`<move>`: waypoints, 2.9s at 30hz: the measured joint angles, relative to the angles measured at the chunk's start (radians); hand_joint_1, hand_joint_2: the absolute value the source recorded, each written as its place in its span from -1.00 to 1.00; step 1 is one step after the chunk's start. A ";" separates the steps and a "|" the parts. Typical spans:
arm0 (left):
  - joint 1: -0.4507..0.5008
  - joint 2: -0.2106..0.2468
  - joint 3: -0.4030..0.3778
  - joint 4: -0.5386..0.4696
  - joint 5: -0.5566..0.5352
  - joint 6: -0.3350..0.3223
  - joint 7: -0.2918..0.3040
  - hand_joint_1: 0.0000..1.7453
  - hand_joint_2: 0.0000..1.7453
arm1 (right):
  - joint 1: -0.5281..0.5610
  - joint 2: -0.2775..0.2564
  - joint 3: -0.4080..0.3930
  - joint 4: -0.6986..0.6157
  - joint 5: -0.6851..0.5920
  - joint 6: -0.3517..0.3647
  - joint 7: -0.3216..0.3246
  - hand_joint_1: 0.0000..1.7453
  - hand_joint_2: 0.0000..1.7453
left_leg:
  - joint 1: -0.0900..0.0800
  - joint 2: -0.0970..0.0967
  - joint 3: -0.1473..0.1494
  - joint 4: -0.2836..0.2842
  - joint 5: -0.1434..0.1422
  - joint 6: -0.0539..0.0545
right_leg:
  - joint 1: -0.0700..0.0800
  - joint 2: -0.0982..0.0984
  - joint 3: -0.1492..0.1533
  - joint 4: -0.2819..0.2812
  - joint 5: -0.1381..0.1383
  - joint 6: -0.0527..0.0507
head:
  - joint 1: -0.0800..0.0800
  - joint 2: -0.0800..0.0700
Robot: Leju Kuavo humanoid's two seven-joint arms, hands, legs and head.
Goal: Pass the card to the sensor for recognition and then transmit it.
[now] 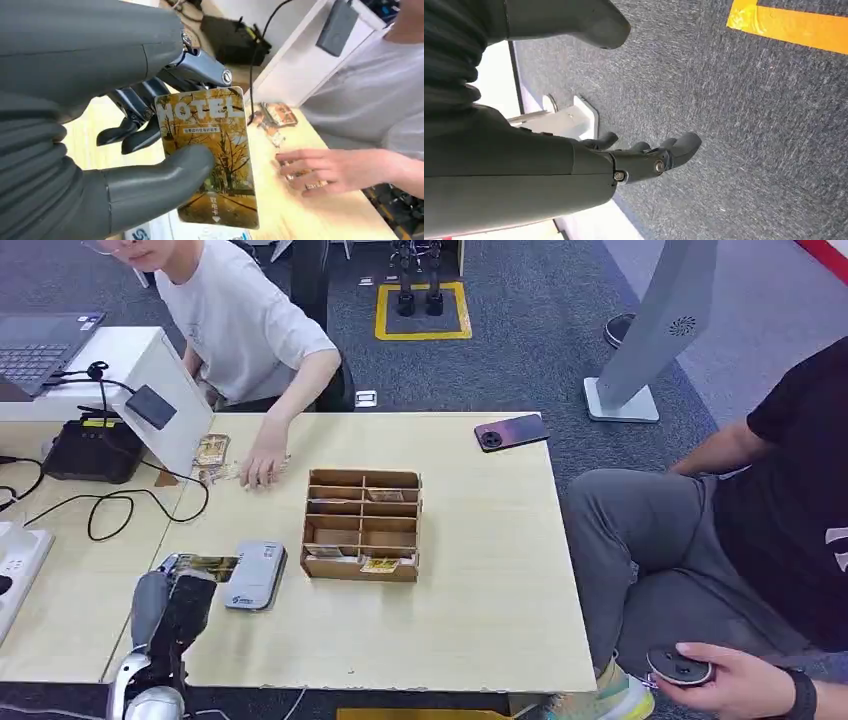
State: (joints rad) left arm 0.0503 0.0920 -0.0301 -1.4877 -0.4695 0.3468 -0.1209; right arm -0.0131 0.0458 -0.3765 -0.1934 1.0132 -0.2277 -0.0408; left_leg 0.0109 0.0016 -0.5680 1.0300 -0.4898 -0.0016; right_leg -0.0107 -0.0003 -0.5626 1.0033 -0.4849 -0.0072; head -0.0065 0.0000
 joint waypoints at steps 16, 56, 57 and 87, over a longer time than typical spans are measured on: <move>-0.127 -0.045 0.000 0.238 0.003 0.132 0.059 1.00 1.00 | -0.005 0.002 -0.006 0.000 0.036 0.001 0.011 -1.00 1.00 | 0.000 0.000 0.000 0.000 0.000 0.000 | 0.000 0.000 0.000 0.000 0.000 0.000 | 0.000 0.000; -0.158 -0.100 0.001 0.320 0.412 -0.126 -0.146 1.00 1.00 | -0.007 0.008 -0.014 0.000 0.087 -0.003 -0.021 -1.00 1.00 | 0.000 0.000 0.000 0.000 0.000 0.000 | 0.000 -0.001 0.000 0.000 0.000 0.000 | 0.000 0.000; -0.159 -0.105 0.001 0.291 0.449 -0.124 -0.145 1.00 1.00 | -0.007 0.008 -0.014 0.000 0.091 -0.003 -0.021 -1.00 1.00 | 0.000 0.000 0.000 0.000 0.000 0.000 | 0.000 -0.001 0.000 0.000 0.001 0.000 | 0.001 0.000; -0.436 -0.113 0.199 0.307 -0.698 0.345 -0.394 1.00 1.00 | -0.043 0.025 0.007 0.000 0.193 0.051 -0.029 -1.00 1.00 | 0.000 0.000 0.000 0.001 0.001 0.001 | 0.000 0.000 0.000 0.000 0.001 0.000 | 0.000 0.000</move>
State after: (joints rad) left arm -0.3860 -0.0206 0.1691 -1.1810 -1.1674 0.6916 -0.5150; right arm -0.0563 0.0706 -0.3696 -0.1934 1.2059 -0.1762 -0.0694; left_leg 0.0110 0.0017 -0.5685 1.0308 -0.4889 -0.0008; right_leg -0.0106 0.0001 -0.5630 1.0035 -0.4838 -0.0069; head -0.0065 0.0000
